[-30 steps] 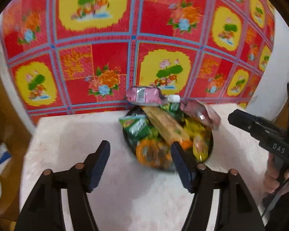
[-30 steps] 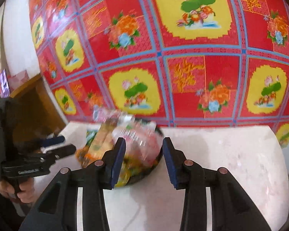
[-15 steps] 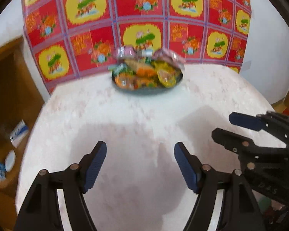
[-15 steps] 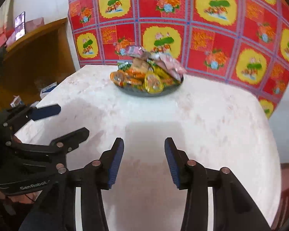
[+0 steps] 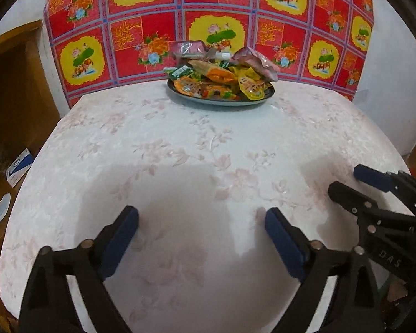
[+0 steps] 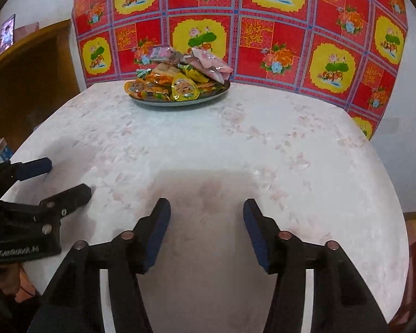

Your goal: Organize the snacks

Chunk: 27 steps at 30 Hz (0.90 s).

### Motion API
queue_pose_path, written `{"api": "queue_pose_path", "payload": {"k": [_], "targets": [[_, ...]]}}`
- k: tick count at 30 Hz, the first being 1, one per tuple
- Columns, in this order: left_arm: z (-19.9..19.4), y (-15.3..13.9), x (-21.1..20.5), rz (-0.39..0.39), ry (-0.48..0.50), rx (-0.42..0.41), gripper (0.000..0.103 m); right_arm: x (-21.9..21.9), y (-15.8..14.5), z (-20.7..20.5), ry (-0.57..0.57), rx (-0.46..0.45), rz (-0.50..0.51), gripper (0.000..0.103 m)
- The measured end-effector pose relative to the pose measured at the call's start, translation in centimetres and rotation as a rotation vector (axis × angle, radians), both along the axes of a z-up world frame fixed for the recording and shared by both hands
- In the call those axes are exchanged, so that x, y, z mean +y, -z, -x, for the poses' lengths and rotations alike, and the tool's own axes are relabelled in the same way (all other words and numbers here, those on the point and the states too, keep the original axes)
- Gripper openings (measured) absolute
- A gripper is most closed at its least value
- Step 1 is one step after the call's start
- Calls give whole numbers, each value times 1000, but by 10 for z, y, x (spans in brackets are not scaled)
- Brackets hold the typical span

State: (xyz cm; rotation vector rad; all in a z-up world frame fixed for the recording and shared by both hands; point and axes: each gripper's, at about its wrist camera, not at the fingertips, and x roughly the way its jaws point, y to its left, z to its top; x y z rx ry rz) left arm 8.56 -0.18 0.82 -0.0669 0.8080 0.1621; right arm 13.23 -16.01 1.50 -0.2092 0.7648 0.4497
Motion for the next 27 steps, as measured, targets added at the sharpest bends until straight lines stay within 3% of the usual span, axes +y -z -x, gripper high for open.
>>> {"api": "queue_pose_path", "payload": {"k": [10,27], "targets": [[-2,1,0,3,8,-8,96,1,5,4,10,-62,-12,60],[-3,1,-1,-4,12,-15,96,2,6,0,5,-64,-11,61]]}}
